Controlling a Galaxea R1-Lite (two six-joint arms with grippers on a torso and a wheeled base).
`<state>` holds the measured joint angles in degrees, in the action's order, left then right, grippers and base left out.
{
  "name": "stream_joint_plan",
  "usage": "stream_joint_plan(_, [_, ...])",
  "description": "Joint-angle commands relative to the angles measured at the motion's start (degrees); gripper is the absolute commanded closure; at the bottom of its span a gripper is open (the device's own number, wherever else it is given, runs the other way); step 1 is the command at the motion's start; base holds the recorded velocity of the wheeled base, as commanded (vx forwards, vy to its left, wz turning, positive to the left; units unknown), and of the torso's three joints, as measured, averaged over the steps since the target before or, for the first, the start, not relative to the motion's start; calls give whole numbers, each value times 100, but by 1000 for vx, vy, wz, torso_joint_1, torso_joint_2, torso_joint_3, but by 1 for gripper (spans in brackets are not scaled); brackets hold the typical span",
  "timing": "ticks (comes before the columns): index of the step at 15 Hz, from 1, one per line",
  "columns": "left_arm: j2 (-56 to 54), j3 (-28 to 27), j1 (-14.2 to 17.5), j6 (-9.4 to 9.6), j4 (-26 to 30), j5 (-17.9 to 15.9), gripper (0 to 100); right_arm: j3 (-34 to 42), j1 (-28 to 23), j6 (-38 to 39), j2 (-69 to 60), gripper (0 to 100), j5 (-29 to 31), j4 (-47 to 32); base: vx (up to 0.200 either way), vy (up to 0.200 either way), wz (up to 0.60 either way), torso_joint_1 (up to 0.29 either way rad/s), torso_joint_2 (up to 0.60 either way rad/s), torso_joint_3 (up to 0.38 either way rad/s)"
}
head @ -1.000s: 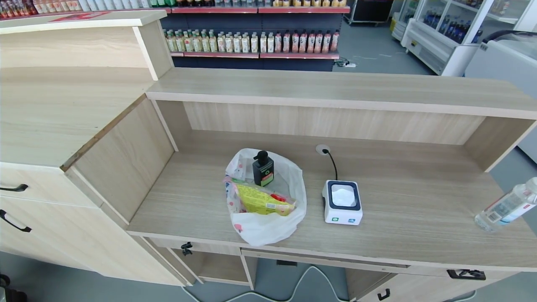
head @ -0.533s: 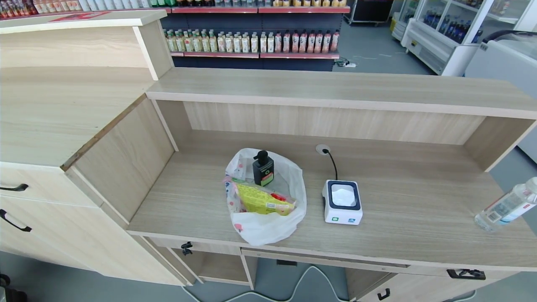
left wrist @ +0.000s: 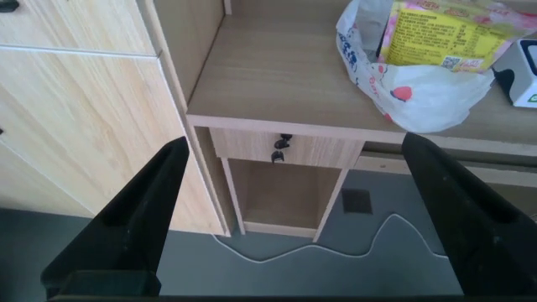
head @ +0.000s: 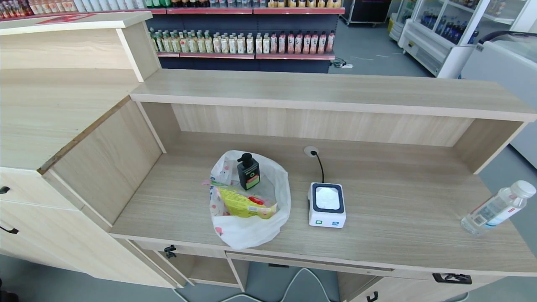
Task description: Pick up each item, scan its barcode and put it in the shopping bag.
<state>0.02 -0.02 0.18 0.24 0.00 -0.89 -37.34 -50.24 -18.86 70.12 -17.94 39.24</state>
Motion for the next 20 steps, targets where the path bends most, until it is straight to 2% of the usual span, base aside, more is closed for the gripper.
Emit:
stream_joint_plan(1, [-2, 2, -1, 2, 0, 1, 0, 34, 58, -4, 19, 0, 1, -4, 0, -200, 0, 7, 2, 2])
stream_joint_plan(3, [-2, 2, -1, -16, 0, 1, 0, 139, 102, -4, 10, 0, 1, -4, 0, -200, 0, 2, 0, 0])
stream_joint_plan(10, [-2, 2, -1, -24, 0, 1, 0, 1071, 392, -83, -552, 0, -104, 57, 0, 0, 0, 0, 0, 0])
stream_joint_plan(15, [-2, 2, -1, -24, 0, 1, 0, 1730, 304, 163, -684, 0, -209, 365, 0, 0, 0, 0, 0, 0])
stream_joint_plan(18, [-2, 2, -1, -24, 0, 1, 0, 1704, 348, 163, -596, 0, -157, 233, 0, 0, 0, 0, 0, 0])
stream_joint_plan(20, [-2, 2, -1, -24, 0, 1, 0, 1625, 286, 146, -658, 0, -139, -400, 0, 0, 0, 0, 0, 0])
